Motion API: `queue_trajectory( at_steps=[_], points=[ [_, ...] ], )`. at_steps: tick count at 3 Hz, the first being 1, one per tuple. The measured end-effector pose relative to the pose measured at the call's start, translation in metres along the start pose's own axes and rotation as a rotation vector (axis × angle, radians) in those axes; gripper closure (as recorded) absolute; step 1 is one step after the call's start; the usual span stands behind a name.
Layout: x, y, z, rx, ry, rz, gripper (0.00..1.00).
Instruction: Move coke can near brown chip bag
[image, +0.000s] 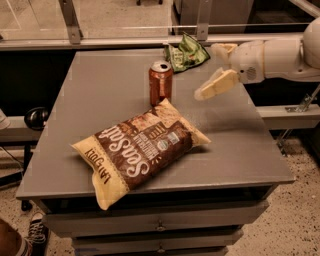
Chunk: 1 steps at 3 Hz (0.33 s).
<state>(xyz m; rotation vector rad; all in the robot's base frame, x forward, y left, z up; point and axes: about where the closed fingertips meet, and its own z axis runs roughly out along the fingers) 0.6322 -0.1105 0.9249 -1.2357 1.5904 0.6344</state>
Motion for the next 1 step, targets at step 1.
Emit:
queue_trajectory(
  at_steps=[1],
  points=[
    [-0.0002, -0.0006, -0.0032, 0.003, -0.001, -0.004, 0.00]
  ],
)
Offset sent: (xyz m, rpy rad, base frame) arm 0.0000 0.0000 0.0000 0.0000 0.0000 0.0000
